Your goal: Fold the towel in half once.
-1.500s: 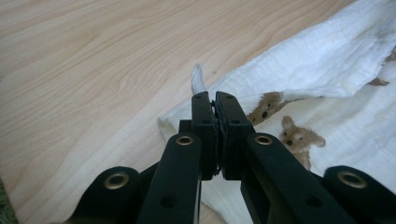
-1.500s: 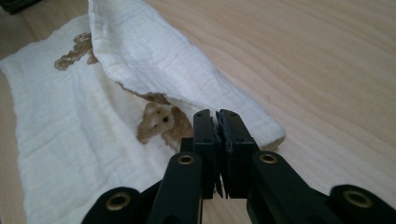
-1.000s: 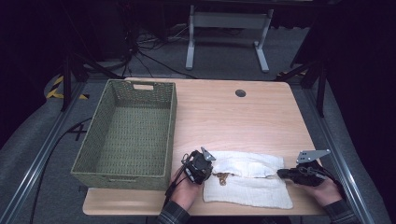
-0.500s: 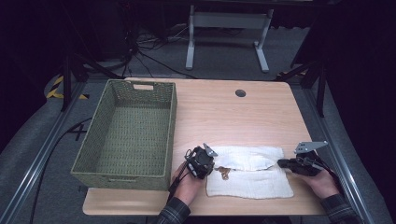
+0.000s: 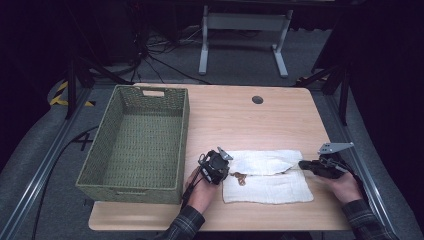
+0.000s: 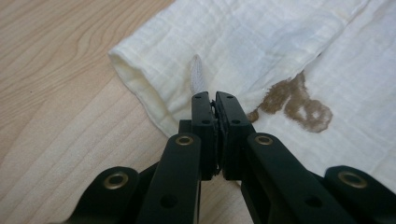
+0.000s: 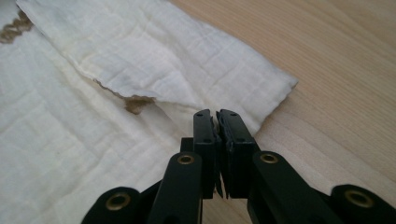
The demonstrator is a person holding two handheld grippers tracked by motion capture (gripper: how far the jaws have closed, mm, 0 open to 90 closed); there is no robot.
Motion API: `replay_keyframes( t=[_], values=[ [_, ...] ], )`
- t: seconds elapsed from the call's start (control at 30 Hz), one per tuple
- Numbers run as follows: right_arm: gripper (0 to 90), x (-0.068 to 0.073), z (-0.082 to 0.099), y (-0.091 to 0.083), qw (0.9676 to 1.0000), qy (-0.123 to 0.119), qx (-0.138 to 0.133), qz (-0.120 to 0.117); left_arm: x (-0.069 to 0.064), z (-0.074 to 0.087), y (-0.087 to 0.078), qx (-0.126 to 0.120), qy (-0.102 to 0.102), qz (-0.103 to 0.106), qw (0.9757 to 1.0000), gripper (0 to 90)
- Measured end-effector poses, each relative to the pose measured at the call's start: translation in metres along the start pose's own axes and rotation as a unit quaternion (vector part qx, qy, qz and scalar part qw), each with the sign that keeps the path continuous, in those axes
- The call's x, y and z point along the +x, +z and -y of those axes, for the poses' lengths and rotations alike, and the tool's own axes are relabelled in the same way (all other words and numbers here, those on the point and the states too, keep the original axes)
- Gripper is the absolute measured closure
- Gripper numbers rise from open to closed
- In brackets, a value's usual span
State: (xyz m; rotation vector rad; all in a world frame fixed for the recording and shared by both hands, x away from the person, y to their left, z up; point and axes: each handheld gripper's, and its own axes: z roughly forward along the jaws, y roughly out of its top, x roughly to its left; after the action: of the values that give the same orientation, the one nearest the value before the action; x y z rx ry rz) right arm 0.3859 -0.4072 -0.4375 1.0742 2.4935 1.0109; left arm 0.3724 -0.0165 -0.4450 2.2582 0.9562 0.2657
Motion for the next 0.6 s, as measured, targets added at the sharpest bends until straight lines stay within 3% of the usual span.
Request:
replay_keyframes(
  t=[0.2,0.33,0.6],
  values=[
    [86.1,0.007,0.002,-0.02,0.9995,-0.002,-0.033,-0.001,-0.006,0.002,-0.021,-0.041,-0.004,0.007,0.9991,87.1],
    [86.0,0.013,0.006,-0.031,0.9988,-0.003,-0.049,-0.003,-0.013,0.004,-0.031,-0.05,0.005,0.008,0.9987,87.1],
    [86.0,0.024,0.018,-0.044,0.9979,-0.013,-0.059,-0.022,-0.019,0.013,-0.044,-0.058,0.001,0.011,0.9983,87.1]
  ],
)
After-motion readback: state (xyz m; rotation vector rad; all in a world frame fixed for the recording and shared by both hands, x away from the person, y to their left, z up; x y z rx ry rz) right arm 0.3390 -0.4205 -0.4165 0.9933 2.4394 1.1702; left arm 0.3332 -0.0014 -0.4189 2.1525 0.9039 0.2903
